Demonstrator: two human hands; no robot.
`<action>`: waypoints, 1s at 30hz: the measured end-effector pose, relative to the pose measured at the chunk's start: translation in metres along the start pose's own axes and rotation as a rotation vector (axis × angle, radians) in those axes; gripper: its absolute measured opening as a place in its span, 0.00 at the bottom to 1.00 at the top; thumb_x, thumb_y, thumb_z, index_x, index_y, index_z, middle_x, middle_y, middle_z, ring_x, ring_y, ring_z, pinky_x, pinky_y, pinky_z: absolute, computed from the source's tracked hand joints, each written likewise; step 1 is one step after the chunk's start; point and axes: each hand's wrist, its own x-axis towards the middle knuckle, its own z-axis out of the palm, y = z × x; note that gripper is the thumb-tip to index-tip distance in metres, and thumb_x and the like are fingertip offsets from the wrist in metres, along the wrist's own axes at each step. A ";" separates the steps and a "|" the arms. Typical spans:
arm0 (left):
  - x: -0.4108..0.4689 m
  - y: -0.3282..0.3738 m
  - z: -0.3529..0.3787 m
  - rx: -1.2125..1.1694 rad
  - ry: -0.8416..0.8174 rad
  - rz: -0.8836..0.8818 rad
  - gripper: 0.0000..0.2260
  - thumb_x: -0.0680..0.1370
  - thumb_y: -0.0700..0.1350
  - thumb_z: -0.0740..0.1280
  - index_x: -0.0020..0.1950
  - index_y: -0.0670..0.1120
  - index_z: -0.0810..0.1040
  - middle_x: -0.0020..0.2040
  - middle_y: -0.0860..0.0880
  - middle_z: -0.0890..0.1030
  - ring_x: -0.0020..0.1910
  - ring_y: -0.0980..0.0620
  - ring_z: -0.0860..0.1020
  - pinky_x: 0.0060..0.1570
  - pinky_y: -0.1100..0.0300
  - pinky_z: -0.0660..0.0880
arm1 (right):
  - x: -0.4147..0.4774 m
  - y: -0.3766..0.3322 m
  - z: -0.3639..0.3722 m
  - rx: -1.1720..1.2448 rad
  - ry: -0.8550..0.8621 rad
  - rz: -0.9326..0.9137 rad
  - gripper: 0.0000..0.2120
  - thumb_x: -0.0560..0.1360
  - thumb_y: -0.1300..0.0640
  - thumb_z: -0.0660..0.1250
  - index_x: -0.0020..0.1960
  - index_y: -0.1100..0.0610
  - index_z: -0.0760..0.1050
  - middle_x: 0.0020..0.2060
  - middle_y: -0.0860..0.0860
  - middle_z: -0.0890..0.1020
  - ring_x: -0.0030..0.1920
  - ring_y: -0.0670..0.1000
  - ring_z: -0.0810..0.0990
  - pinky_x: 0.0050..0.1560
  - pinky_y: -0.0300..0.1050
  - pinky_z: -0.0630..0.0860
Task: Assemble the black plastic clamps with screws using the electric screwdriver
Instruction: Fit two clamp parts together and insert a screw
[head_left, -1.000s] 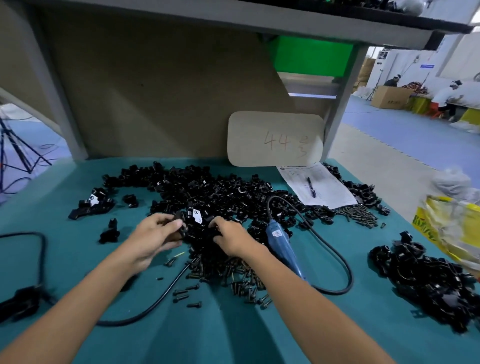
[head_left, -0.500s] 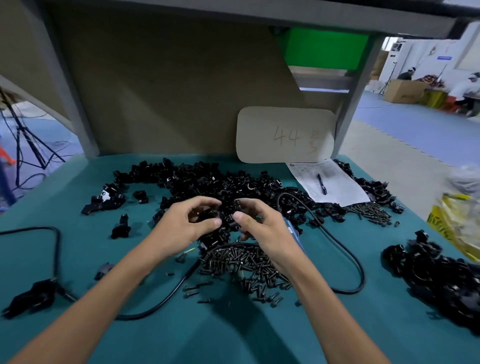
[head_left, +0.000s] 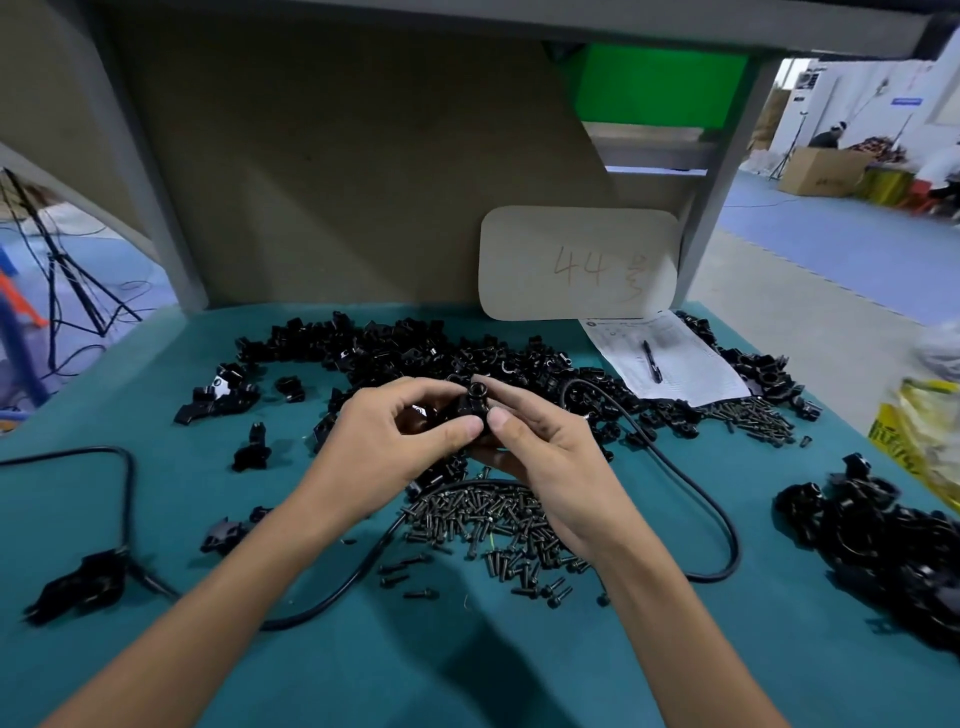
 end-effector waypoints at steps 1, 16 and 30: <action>0.000 0.002 0.000 0.008 0.016 0.017 0.14 0.72 0.57 0.77 0.56 0.59 0.84 0.48 0.56 0.85 0.44 0.57 0.84 0.43 0.63 0.79 | 0.000 -0.002 0.001 0.027 -0.001 -0.005 0.15 0.81 0.61 0.65 0.66 0.51 0.80 0.58 0.54 0.86 0.59 0.53 0.85 0.58 0.46 0.81; 0.001 0.015 0.004 -0.072 0.083 0.061 0.16 0.67 0.54 0.78 0.54 0.55 0.87 0.38 0.58 0.75 0.37 0.63 0.74 0.38 0.71 0.70 | -0.005 -0.011 0.002 0.168 -0.015 0.001 0.13 0.74 0.58 0.71 0.58 0.58 0.79 0.45 0.49 0.86 0.47 0.48 0.85 0.54 0.47 0.83; 0.003 -0.004 0.001 -0.074 0.136 -0.053 0.15 0.66 0.56 0.79 0.52 0.56 0.87 0.37 0.58 0.75 0.36 0.61 0.74 0.39 0.67 0.72 | -0.007 0.070 -0.030 -1.417 -0.181 0.239 0.21 0.83 0.44 0.62 0.75 0.46 0.69 0.67 0.51 0.71 0.65 0.55 0.71 0.67 0.55 0.71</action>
